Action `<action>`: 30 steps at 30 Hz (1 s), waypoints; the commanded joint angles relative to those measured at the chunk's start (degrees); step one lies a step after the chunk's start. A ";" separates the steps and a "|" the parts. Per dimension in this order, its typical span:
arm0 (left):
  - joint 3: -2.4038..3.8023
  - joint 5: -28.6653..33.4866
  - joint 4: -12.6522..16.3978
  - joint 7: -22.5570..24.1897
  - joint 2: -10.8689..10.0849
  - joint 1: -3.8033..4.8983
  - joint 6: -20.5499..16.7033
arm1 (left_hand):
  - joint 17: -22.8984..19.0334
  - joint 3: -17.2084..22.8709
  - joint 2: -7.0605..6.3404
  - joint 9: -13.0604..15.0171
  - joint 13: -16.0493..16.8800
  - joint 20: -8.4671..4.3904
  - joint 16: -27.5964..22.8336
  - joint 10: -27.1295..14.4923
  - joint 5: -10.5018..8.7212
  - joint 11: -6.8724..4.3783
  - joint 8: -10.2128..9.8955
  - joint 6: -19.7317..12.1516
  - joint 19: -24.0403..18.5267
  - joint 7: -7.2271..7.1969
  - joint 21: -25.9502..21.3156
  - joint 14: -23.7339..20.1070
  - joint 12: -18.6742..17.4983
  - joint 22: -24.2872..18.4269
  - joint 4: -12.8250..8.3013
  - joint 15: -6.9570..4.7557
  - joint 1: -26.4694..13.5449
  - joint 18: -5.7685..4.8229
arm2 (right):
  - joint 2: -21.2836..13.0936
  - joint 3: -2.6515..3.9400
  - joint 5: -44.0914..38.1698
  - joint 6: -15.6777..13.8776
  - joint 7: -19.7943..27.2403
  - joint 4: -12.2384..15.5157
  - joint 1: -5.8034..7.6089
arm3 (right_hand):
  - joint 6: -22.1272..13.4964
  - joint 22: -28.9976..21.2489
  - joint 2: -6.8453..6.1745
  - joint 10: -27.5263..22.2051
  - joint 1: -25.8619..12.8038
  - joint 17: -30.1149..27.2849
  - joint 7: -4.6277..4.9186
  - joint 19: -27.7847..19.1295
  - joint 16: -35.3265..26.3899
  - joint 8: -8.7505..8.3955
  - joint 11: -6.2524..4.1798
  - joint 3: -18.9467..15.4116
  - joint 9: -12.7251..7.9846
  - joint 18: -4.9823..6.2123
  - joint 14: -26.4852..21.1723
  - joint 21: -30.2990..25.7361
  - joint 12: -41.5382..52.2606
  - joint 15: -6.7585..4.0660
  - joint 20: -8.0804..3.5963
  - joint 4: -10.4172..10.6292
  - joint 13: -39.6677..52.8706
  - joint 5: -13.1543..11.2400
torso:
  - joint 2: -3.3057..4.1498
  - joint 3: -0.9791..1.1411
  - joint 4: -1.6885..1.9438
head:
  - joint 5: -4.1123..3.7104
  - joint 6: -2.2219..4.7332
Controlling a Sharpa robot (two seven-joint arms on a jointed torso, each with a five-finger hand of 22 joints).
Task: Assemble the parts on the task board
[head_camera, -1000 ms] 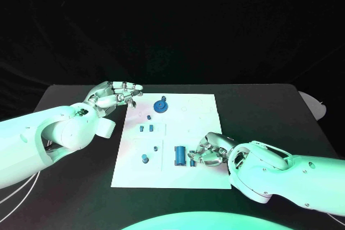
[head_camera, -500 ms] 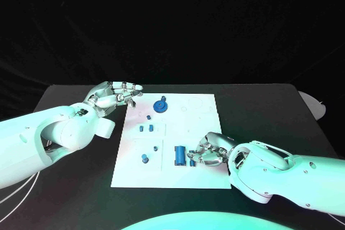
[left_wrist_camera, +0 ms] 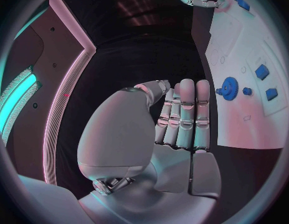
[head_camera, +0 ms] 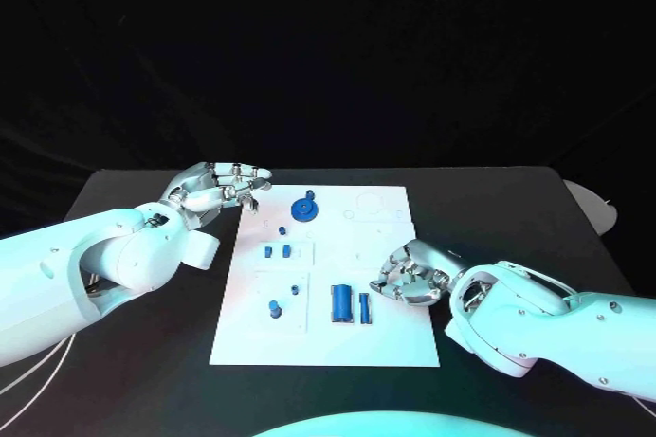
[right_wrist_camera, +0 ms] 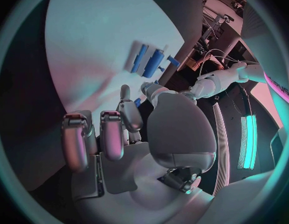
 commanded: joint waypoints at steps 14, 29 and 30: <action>-0.32 10.29 -7.55 7.27 4.99 -0.32 -3.55 | -6.43 -0.51 -1.40 0.51 -1.76 2.18 -14.50 0.00 -0.25 0.58 -0.78 -2.03 -7.90 0.13 -12.13 -10.01 -2.03 -6.36 3.41 1.61 -3.24 -0.13 | 6.66 0.51 49.76 -0.02 43.01 -21.70 6.77 | -6.09 -16.11 0.44 -18.35 12.10 -42.07 4.85 -21.17 -42.76 -5.56 4.97 2.80 -2.60 9.86 -15.57 -65.51 -47.09 4.95 4.93 0.31 -37.24 -7.54 | -3.18 -0.98 -0.15 | -1.10 7.15; -0.24 12.81 -20.46 11.78 13.70 -1.50 -4.90 | -15.62 -4.78 -1.24 -1.60 -5.37 8.65 -46.74 -1.45 -0.28 4.07 -3.44 -5.91 -11.22 -2.31 -47.32 -16.91 -22.35 -32.57 5.25 7.74 -0.87 -2.47 | 20.15 1.43 62.00 8.27 50.81 -44.41 6.05 | -6.67 -43.04 1.52 -20.22 12.51 -57.16 6.79 -28.40 -70.39 -11.80 8.74 5.09 -8.35 9.74 -26.94 -83.88 -60.06 10.60 11.03 -3.56 -63.31 -8.06 | -5.43 -0.82 -0.32 | -0.29 9.99; -0.23 12.54 -20.91 11.89 14.01 -1.53 -5.02 | -15.88 -5.41 -0.99 -1.88 -5.43 8.60 -47.45 -1.79 -0.23 4.00 -3.74 -5.81 -10.71 -2.49 -48.12 -16.75 -22.78 -33.38 5.20 7.83 -0.62 -2.58 | 20.56 1.46 62.16 8.51 50.92 -44.96 5.88 | -6.44 -45.89 1.74 -20.20 12.19 -58.09 6.86 -29.68 -71.46 -12.11 8.77 4.92 -8.87 9.67 -26.60 -83.84 -60.08 10.93 11.39 -3.91 -64.99 -8.08 | -5.36 -0.69 -0.33 | -0.17 10.18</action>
